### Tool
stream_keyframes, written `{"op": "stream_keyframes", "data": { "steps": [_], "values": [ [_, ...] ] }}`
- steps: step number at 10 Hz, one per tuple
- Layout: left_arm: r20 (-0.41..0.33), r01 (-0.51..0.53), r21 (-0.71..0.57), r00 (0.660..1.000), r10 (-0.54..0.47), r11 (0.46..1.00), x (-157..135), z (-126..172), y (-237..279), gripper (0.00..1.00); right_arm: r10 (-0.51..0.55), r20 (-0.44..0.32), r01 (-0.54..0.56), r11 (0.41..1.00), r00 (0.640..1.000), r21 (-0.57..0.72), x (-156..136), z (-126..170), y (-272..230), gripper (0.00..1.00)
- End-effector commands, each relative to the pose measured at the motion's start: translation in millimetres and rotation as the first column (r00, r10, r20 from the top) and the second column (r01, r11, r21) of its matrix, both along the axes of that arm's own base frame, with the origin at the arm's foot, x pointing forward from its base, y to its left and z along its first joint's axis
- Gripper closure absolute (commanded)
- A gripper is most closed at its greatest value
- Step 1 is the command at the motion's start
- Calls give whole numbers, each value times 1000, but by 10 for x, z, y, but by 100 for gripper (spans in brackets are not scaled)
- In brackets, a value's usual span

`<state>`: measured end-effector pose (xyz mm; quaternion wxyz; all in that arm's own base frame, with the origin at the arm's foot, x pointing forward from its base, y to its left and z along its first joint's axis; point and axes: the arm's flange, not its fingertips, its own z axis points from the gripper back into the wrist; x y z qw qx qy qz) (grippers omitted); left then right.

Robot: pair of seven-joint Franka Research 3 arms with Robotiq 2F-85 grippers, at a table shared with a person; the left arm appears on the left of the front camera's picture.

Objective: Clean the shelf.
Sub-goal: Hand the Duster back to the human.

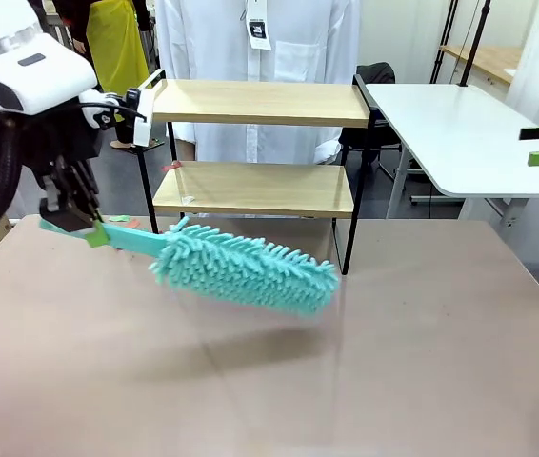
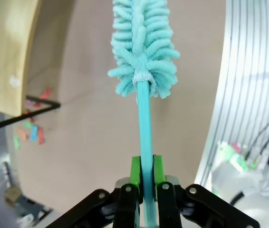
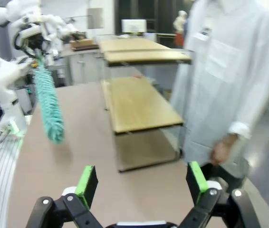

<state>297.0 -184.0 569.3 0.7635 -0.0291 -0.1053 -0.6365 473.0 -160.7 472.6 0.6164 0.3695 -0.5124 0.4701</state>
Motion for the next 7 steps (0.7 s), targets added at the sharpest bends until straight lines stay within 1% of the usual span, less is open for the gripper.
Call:
{"op": "stream_keyframes", "data": {
  "steps": [1,2,3,4,6,7],
  "values": [
    [50,14,-175,999,-6,984,-102,-264,104,87,95,-72,-94,995,993,18,-375,148,396,0],
    [70,23,-231,998,-7,973,-114,-348,125,87,120,-91,-117,992,989,36,-511,187,628,0],
    [83,29,-286,997,-5,958,-145,-469,163,87,135,-136,-131,991,982,37,-652,207,855,0],
    [87,47,-367,996,-16,929,-120,-606,201,87,142,-196,-135,990,970,47,-726,234,1104,0],
    [81,76,-464,996,-44,883,-114,-855,186,87,120,-236,-117,993,964,27,-728,145,1540,0],
    [79,86,-507,995,-54,858,-88,-907,151,87,101,-256,-99,995,961,21,-674,79,1741,0]
  ]
}}
